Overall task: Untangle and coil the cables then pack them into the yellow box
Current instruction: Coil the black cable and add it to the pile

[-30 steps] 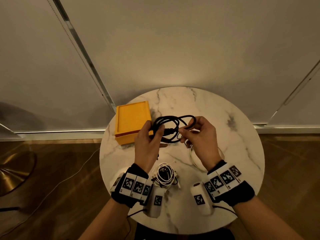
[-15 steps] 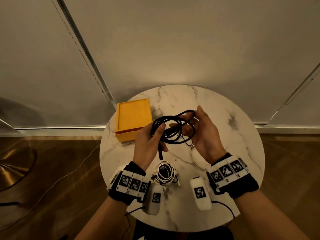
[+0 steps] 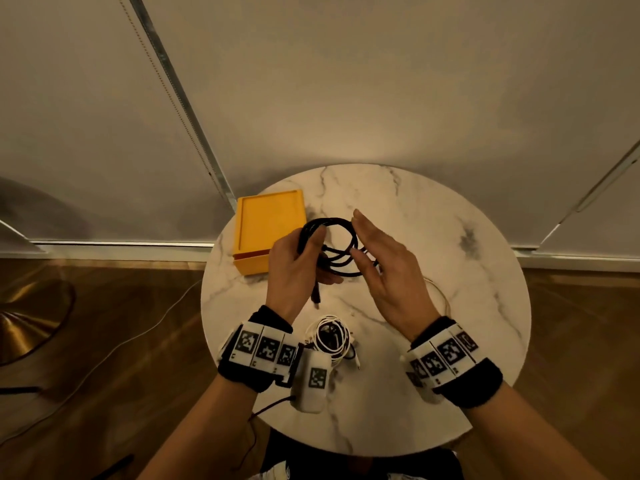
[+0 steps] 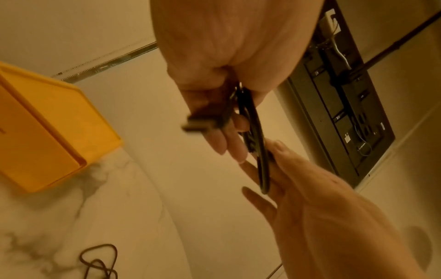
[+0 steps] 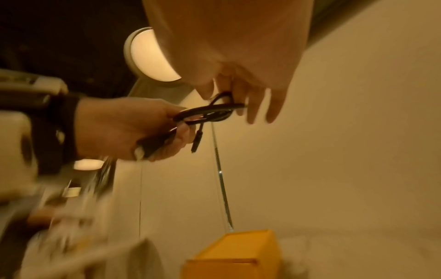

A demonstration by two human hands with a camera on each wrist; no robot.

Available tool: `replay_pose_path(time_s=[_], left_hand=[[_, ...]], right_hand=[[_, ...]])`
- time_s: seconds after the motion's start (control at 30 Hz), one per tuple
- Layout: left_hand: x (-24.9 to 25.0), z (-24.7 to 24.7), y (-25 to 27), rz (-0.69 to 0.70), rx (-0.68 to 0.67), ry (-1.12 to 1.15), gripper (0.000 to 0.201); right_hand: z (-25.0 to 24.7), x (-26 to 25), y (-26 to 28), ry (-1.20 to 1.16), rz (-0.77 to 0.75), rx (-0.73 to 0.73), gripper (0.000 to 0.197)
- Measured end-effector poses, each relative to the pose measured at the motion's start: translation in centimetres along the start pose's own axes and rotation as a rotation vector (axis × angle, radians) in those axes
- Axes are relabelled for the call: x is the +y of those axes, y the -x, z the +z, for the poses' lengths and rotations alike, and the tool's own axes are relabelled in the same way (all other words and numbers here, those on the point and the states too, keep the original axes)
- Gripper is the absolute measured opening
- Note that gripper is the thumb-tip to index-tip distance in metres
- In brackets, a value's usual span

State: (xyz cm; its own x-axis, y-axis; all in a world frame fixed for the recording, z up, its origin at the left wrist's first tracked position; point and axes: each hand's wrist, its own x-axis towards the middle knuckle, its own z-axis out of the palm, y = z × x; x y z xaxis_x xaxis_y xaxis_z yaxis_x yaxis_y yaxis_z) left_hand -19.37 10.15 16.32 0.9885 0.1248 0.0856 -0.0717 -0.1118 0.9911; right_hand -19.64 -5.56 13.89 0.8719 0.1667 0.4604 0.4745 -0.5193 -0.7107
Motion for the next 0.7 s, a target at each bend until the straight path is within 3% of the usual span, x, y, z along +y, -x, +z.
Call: replay_pose_path(time_s=[0.1, 0.3, 0.4, 0.47, 0.57, 0.7], left_hand=[[0.1, -0.2, -0.2, 0.027, -0.022, 0.040, 0.019], [0.6, -0.3, -0.6, -0.094, -0.198, 0.277, 0.027], [0.4, 0.1, -0.5, -0.097, -0.169, 0.199, 0.038], [0.0, 0.4, -0.5, -0.069, -0.147, 0.119, 0.035], [-0.1, 0.7, -0.1, 0.002, -0.084, -0.043, 0.022], [-0.5, 0.8, -0.3, 0.169, 0.024, -0.201, 0.022]], right_hand=[[-1.1, -1.1, -0.3, -0.669, 0.283, 0.039, 0.043], [-1.7, -0.6, -1.1, -1.272, 0.452, -0.221, 0.056], [-1.4, -0.7, -0.9, -1.392, 0.486, -0.249, 0.048], [-1.1, -0.7, -0.7, -1.415, 0.547, -0.236, 0.049], [-1.1, -0.9, -0.6, -1.296, 0.574, -0.179, 0.041], [-0.9, -1.5, -0.6, -1.137, 0.541, -0.062, 0.024]])
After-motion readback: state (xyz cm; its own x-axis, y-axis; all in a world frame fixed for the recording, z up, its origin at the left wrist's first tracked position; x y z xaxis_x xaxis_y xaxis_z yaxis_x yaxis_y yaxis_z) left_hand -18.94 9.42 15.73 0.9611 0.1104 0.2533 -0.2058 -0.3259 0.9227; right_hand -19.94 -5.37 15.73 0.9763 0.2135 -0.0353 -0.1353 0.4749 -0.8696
